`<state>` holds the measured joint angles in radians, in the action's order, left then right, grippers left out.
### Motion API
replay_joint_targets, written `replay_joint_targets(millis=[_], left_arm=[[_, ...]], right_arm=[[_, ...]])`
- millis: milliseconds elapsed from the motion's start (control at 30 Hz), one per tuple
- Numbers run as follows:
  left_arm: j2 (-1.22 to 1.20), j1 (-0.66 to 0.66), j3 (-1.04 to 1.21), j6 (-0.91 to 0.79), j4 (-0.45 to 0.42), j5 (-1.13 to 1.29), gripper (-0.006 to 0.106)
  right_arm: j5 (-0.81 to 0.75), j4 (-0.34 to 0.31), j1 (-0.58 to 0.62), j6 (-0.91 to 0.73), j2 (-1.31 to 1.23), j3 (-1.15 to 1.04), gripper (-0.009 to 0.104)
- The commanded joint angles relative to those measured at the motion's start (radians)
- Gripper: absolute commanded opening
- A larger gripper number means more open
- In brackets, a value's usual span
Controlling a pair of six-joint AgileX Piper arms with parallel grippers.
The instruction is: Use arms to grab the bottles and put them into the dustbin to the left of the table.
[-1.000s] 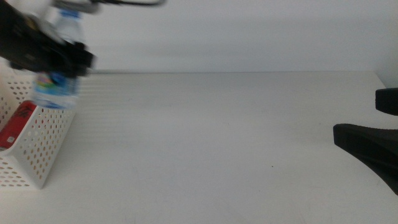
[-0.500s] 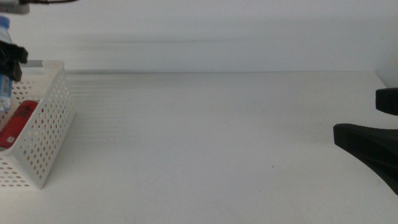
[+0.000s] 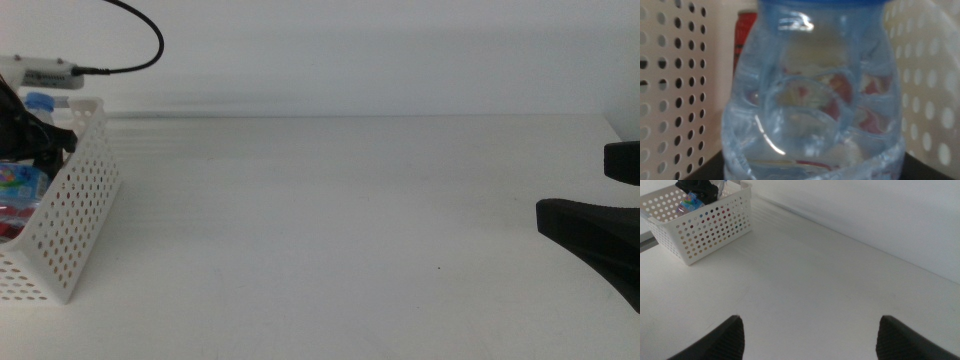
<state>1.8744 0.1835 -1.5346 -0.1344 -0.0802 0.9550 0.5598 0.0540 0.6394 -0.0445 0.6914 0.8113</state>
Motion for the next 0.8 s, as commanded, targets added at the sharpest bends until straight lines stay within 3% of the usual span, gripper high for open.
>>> replay_joint_targets(millis=[0, 133, 400, 767], left_arm=[[-0.051, 0.000, -0.043, -0.005, -0.018, -0.035, 0.001], [-0.040, 0.000, -0.043, -0.044, -0.018, -0.032, 0.020], [-0.039, 0.000, -0.043, -0.091, -0.017, -0.004, 0.088], [-0.118, -0.001, -0.043, -0.067, 0.028, 0.057, 0.090]], right_arm=[[-0.069, -0.007, -0.003, -0.012, -0.001, 0.026, 0.074], [-0.069, -0.007, -0.003, -0.012, -0.001, 0.026, 0.074], [-0.069, -0.007, -0.003, -0.012, -0.001, 0.026, 0.074], [-0.069, -0.007, -0.003, -0.012, -0.001, 0.026, 0.074]])
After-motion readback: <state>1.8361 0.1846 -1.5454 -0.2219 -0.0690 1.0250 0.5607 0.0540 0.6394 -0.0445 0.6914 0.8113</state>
